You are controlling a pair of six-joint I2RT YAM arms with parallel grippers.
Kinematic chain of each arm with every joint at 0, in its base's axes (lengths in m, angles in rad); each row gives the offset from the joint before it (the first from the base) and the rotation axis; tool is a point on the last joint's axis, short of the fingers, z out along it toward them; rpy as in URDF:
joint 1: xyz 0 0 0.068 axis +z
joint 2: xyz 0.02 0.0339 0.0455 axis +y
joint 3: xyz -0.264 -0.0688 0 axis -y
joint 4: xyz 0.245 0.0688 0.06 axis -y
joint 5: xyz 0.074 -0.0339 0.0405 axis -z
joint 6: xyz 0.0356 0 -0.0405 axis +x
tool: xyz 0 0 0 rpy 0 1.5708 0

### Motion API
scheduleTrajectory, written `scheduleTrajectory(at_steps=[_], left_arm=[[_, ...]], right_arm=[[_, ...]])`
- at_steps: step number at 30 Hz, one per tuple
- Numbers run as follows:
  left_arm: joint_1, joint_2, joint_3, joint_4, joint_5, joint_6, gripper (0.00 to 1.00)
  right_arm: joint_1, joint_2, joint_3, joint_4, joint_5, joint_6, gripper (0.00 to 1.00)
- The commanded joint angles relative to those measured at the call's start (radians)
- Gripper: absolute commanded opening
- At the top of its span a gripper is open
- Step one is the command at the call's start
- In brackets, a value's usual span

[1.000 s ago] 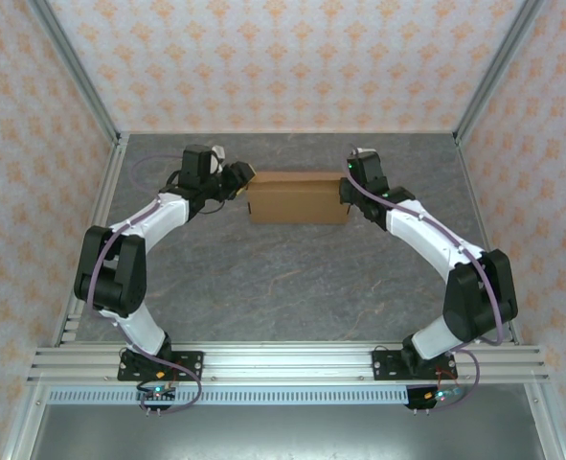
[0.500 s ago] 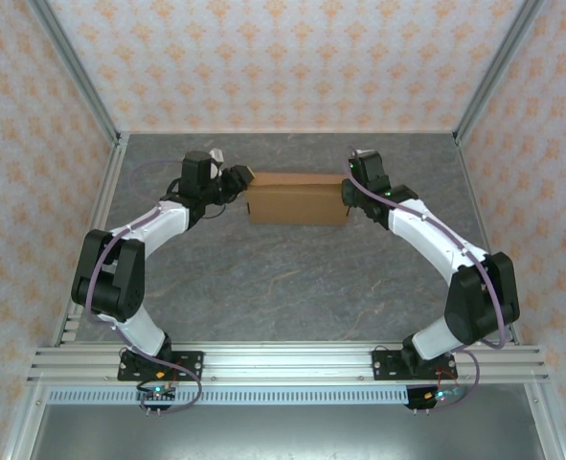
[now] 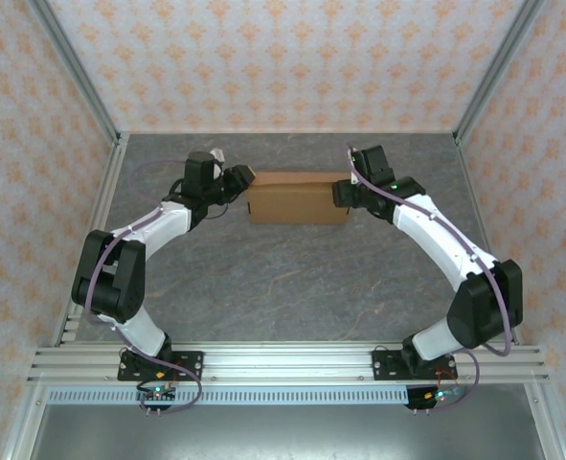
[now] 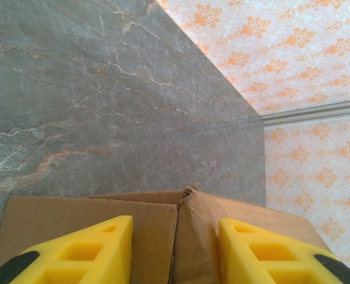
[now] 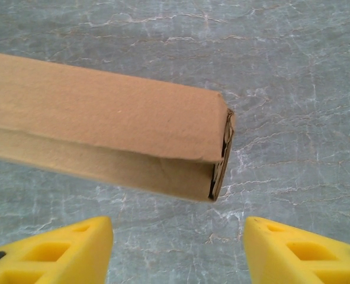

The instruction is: Fold the paper box

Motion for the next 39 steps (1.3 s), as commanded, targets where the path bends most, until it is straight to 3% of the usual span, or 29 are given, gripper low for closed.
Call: scheduleTrajectory(at_steps=[1,9,16,39], left_arm=[[-0.016,0.014,-0.036,-0.150,-0.043,0.029,0.40],[-0.017,0.005,-0.037,-0.159,-0.049,0.039,0.40],[-0.017,-0.002,-0.041,-0.162,-0.052,0.046,0.40],[-0.021,-0.019,-0.094,-0.127,-0.037,0.037,0.44]], right_arm=[[-0.058,-0.063,0.039,-0.015,-0.108,0.051,0.61],[-0.234,0.023,0.043,0.128,-0.391,0.299,0.62],[-0.267,0.135,0.074,0.205,-0.494,0.399,0.62],[-0.296,0.154,-0.210,0.507,-0.605,0.564,0.31]])
